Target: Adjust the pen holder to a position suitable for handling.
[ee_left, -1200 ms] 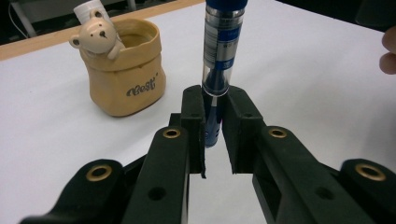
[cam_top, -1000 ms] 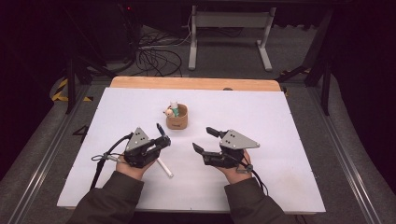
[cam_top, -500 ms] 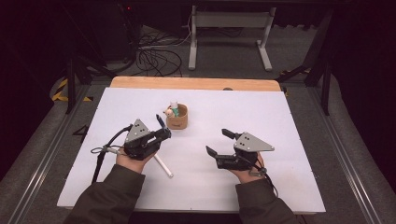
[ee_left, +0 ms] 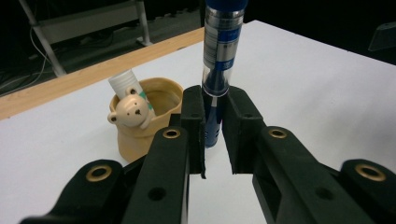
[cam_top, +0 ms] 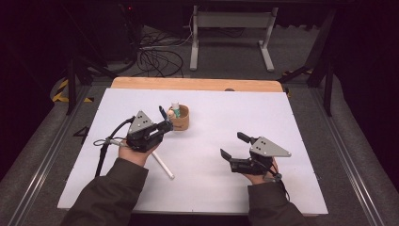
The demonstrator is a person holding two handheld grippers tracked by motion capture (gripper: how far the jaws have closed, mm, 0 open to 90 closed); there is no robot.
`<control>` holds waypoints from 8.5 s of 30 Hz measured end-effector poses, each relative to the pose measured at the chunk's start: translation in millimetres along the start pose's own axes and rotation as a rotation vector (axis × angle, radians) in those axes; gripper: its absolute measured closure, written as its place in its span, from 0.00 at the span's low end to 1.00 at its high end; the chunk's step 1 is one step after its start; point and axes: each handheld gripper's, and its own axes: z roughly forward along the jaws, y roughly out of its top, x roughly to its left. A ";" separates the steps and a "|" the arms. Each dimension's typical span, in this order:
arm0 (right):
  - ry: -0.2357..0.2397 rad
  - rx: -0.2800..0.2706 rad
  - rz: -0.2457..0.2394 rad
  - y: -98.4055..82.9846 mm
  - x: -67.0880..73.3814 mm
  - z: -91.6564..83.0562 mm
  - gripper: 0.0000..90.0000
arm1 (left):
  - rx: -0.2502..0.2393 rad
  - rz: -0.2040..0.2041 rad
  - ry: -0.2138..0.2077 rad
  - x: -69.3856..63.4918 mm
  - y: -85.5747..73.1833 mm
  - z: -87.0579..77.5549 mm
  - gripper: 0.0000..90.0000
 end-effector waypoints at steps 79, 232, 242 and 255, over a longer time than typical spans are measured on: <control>-0.020 0.018 0.018 -13.0 -12.2 -8.9 0.14 | 0.043 -0.071 0.121 31.7 15.0 96.8 0.79; 0.028 0.169 0.010 5.9 117.6 96.1 0.63 | -0.095 -0.034 0.073 38.5 -90.8 -92.4 0.15; -0.001 0.232 0.033 3.0 136.5 110.4 0.67 | -0.091 -0.039 0.068 39.2 -92.5 -91.3 0.16; -0.023 0.318 0.041 -2.7 153.3 126.6 0.72 | -0.087 -0.044 0.056 38.6 -93.7 -89.5 0.16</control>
